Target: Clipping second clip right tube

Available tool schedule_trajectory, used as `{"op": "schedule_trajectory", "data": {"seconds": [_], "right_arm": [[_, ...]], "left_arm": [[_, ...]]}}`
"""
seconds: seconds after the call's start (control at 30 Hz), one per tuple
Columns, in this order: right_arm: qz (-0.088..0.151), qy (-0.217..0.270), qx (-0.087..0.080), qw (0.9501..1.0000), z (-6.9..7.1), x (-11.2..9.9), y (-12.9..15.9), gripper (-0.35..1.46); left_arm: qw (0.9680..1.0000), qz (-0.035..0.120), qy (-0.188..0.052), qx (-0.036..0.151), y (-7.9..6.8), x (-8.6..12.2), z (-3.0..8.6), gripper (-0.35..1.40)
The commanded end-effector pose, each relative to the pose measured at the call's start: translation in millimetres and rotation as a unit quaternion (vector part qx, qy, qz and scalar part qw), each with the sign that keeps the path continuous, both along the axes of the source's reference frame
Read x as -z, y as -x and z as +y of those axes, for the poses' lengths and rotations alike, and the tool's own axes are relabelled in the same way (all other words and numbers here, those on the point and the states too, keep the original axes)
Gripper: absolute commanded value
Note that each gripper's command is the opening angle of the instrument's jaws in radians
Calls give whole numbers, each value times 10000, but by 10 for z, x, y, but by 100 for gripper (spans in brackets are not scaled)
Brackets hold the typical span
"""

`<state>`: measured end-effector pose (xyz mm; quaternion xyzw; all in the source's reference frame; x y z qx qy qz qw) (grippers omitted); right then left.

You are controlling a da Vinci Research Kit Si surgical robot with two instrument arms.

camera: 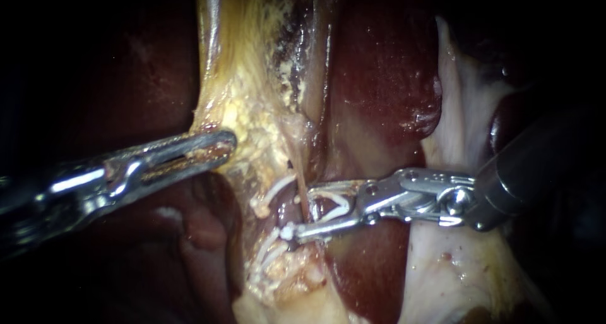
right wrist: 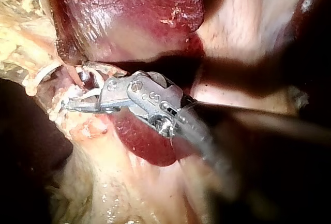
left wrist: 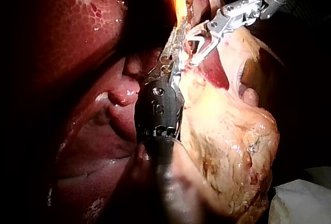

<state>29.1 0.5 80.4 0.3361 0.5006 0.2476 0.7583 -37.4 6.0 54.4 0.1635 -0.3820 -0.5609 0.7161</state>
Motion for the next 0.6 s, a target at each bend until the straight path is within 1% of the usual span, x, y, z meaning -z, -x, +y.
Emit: {"op": "schedule_trajectory", "data": {"seconds": [0.03, 0.1, 0.13, 0.17, 0.2, 0.23, 0.27, 0.3, 0.4, 0.6], "right_arm": [[8, -56, 12, 10000, -1, 0, -1, 51], [-3, -169, 4, 9999, -3, -2, -2, 46], [-27, -276, -26, 9996, -4, -3, -2, 41], [-58, -356, -40, 9993, -5, -3, -1, 30], [-82, -354, -23, 9993, -5, -3, 0, 16], [-119, -350, 2, 9993, -5, -3, 1, -5], [-176, -465, 4, 9988, -4, -3, 3, -30], [-202, -546, -34, 9983, -3, -2, 4, -35], [-274, -665, -157, 9973, 0, 0, 5, -35], [-305, -751, -174, 9966, 1, 2, 6, -35]], "left_arm": [[10000, -2, 2, -4, 0, 0, 0, -35], [10000, -2, 2, -4, 0, 0, 0, -35], [10000, -2, 2, -4, 0, 0, 0, -35], [10000, -2, 2, -4, 0, 0, 0, -35], [10000, -2, 2, -4, 0, 0, 0, -35], [10000, -2, 1, -4, 0, 0, 0, -35], [10000, -2, 2, -4, 0, 0, 0, -35], [10000, -2, 2, -4, 0, 0, 0, -35], [10000, -2, 2, -4, -1, 0, 0, -35], [10000, 7, 7, 3, -1, 0, 0, -35]]}}
